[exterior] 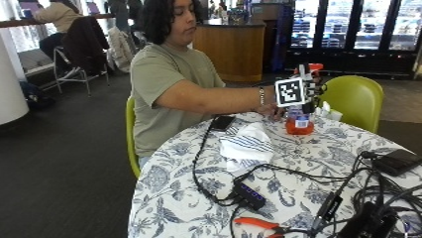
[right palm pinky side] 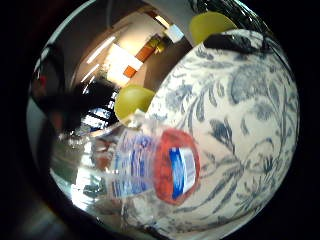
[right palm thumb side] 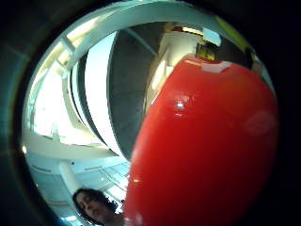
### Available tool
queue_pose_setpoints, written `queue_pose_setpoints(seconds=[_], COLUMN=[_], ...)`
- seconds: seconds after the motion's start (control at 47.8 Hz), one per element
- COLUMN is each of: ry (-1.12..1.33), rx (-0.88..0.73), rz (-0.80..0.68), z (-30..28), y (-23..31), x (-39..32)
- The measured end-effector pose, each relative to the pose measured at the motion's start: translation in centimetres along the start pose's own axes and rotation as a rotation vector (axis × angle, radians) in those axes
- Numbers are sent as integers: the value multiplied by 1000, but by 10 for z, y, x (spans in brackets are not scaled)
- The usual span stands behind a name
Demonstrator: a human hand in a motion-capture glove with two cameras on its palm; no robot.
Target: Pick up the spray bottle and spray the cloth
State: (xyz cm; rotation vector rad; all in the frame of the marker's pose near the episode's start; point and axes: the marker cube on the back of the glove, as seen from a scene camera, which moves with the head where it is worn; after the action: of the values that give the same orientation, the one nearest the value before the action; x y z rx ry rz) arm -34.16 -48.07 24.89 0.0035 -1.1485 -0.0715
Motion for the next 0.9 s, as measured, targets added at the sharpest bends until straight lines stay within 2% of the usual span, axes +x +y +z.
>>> queue_pose_setpoints(seconds=[0.146,0.335,0.439,0.732,0.899], ry=[136,599,764,1050,1138], rx=[-92,-197,-267,-475,-531], rz=[35,-30,-39,-100,-162], z=[-19,-69,-95,-163,-184], y=[27,73,101,178,224], x=[1,20,29,10,-9])
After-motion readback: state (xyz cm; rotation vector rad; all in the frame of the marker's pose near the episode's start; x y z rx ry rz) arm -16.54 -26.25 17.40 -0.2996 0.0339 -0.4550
